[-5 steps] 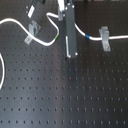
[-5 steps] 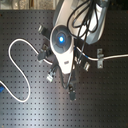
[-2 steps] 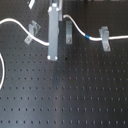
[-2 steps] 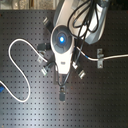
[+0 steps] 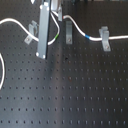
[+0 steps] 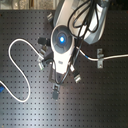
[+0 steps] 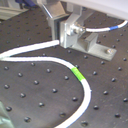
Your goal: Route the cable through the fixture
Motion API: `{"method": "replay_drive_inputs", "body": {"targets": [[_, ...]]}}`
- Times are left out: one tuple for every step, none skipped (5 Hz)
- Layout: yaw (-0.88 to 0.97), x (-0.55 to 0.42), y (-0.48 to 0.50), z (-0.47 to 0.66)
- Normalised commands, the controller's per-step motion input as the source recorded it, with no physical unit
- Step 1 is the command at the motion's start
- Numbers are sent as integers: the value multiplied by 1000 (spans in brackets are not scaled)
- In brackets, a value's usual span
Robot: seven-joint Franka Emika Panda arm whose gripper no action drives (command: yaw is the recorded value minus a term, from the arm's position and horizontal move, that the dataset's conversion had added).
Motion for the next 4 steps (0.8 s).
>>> {"method": "replay_drive_inputs", "body": {"targets": [[909,60,55,0],[860,106,48,54],[851,125,27,78],[763,159,-63,130]]}}
